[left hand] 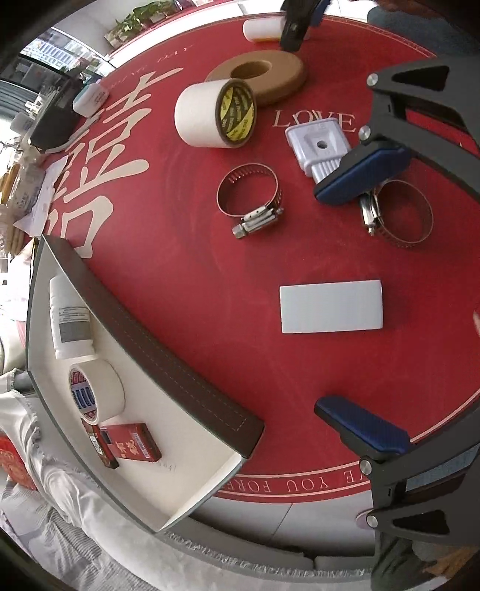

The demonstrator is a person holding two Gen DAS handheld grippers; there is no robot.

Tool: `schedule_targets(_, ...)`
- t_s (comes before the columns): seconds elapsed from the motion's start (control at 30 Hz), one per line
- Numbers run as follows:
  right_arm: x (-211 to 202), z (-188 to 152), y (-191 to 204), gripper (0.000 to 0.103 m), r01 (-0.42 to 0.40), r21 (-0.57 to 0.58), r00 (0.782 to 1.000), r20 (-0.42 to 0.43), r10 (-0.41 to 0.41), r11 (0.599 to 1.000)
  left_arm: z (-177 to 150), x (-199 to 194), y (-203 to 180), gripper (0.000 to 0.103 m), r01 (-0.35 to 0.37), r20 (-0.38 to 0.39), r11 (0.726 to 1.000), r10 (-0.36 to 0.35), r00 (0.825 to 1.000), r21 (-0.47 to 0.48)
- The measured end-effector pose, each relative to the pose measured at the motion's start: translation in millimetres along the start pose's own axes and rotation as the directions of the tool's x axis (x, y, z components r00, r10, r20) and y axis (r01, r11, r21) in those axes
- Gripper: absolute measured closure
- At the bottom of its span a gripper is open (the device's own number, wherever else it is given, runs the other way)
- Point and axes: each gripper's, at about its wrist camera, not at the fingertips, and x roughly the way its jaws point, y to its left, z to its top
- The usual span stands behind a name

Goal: Organize rigid objects
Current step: 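Move the left tool to the white block while the right tool approaches the yellow-label bottle, then grasp the white block with the left tool while the right tool grasps the yellow-label bottle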

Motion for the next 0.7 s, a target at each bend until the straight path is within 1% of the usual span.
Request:
schedule_targets(0.03, 1.9, 2.9, 3.5, 0.000, 0.019, -0.022, 1.000, 0.005, -0.019, 1.000, -1.5, -0.6, 0.4, 0.000, 0.000, 0.005, 1.000, 0.000, 1.000, -0.001)
schedule_targets(0.17, 2.8, 10.5, 11.9, 0.000, 0.010, -0.078, 1.000, 0.017, -0.009, 0.997, -6.9, -2.5, 1.7, 0.000, -0.002, 0.025, 1.000, 0.002, 1.000, -0.016)
schedule_targets(0.23, 3.1, 11.4, 11.1, 0.000, 0.008, -0.076, 1.000, 0.010, -0.008, 0.997, -12.1, -3.4, -0.1, 0.000, -0.006, 0.008, 1.000, 0.007, 1.000, -0.029)
schedule_targets(0.33, 2.4, 10.8, 10.2, 0.000, 0.009, -0.070, 1.000, 0.017, -0.007, 0.998, -8.5, -0.9, 0.1, 0.000, -0.019, -0.037, 0.997, 0.016, 0.999, -0.071)
schedule_targets(0.43, 2.4, 12.3, 9.3, 0.000, 0.010, -0.073, 1.000, 0.010, -0.010, 0.997, -6.3, 0.3, -7.0, 0.000, -0.024, -0.046, 0.996, 0.020, 0.999, -0.084)
schedule_targets(0.57, 1.8, 16.0, 14.1, 0.000, 0.017, -0.085, 1.000, -0.013, -0.018, 0.996, -5.8, 0.1, -17.8, 0.001, -0.018, -0.058, 0.997, 0.014, 0.998, -0.075)
schedule_targets(0.6, 0.7, 18.0, 15.2, 0.004, 0.015, -0.092, 1.000, -0.011, -0.016, 0.996, -5.9, -1.1, -19.6, 0.005, -0.016, -0.058, 0.997, 0.012, 0.998, -0.069)
schedule_targets(0.63, -1.5, 18.6, 17.7, 0.012, 0.013, -0.102, 1.000, -0.007, -0.014, 0.995, -6.7, -4.3, -21.8, 0.009, -0.011, -0.056, 0.998, 0.007, 0.998, -0.058)
schedule_targets(0.67, -6.9, 17.7, 20.7, 0.019, 0.010, -0.118, 1.000, 0.004, -0.009, 0.993, -7.1, -7.2, -23.5, 0.018, -0.006, -0.051, 0.999, 0.004, 0.999, -0.049)
schedule_targets(0.7, -10.7, 17.7, 23.5, 0.040, 0.009, -0.128, 1.000, 0.013, -0.007, 0.992, -8.1, -10.4, -25.6, 0.029, -0.001, -0.046, 0.999, -0.001, 0.999, -0.036)
